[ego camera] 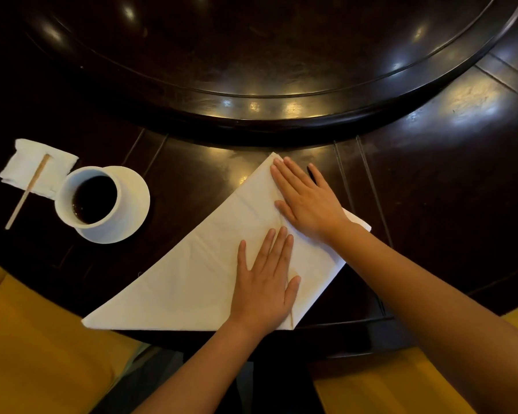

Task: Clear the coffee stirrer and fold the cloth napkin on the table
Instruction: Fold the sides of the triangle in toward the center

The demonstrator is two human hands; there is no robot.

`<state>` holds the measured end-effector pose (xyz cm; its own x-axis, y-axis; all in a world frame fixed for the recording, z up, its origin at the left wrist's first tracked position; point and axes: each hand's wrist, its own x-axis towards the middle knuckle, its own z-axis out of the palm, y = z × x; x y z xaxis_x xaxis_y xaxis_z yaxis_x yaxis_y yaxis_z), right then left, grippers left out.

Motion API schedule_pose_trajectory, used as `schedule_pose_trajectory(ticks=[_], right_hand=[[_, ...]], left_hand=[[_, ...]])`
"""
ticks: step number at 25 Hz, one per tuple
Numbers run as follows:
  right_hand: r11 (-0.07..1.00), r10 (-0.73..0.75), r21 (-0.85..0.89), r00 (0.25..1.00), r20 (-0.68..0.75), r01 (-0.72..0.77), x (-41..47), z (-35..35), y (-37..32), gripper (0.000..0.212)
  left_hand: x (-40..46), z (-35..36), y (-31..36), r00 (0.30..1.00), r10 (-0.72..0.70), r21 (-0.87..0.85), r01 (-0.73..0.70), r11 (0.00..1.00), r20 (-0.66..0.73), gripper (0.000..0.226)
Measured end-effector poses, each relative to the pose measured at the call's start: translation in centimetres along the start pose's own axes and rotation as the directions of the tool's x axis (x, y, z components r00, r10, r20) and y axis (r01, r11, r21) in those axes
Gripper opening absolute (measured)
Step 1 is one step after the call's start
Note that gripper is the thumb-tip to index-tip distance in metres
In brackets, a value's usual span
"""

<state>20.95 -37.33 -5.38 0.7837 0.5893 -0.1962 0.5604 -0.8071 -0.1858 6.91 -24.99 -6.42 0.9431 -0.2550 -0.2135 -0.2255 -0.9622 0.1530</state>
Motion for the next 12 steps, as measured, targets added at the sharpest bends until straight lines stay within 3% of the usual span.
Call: schedule_pose_trajectory(ticks=[6,12], right_hand=[[0.998,0.024,-0.053,1.0,-0.01,-0.024,0.6,1.3,0.7,0.062],[0.997,0.068,-0.037,0.997,-0.025,-0.069,-0.2,0.6,0.2,0.063]], left_hand=[[-2.8,1.1,0.8,0.982,0.187,0.022,-0.187,0.982,0.033,0.066],[-4.7,1.0,0.8,0.978,0.203,0.018,-0.204,0.979,0.035,0.064]])
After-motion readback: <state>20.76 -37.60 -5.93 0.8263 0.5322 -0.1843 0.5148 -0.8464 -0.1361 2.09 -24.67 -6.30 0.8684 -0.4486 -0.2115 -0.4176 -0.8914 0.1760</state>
